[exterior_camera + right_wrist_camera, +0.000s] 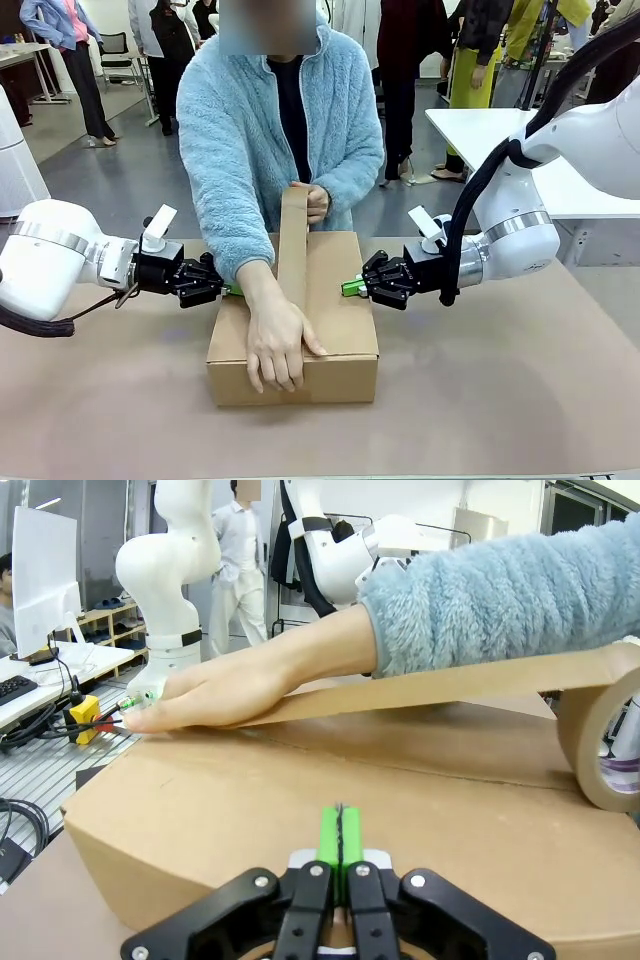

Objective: Wrap the clocks to prevent damage.
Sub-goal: After the human seals the box with tape, release both hands from the side flaps of the Package Box.

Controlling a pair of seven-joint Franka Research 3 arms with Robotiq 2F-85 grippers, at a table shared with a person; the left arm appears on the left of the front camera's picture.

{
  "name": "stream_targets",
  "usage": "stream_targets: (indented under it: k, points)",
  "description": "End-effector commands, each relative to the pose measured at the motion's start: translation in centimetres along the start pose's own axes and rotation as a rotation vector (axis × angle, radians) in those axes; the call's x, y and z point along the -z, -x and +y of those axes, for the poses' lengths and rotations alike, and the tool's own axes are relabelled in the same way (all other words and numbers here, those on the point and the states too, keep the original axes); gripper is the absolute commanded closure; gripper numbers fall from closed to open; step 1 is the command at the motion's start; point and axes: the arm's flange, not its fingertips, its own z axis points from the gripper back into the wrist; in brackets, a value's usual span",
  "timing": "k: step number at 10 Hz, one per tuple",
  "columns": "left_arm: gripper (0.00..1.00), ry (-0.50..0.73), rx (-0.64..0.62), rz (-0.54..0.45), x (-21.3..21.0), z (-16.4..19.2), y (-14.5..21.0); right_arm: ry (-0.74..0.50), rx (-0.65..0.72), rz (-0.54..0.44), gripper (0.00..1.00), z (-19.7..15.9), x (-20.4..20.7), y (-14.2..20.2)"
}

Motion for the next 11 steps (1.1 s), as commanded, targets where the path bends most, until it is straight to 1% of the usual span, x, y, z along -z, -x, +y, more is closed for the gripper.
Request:
stream_targets:
  k: [1, 11]
  points:
    - [1.0, -0.012, -0.002, -0.002, 0.2, 0.0, 0.14, 0.003, -0.001, 0.007, 0.99, 0.04, 0.06, 0.18]
    - [1.0, -0.012, -0.002, -0.002, 0.2, 0.0, 0.14, 0.003, -0.001, 0.007, 0.99, 0.04, 0.06, 0.18]
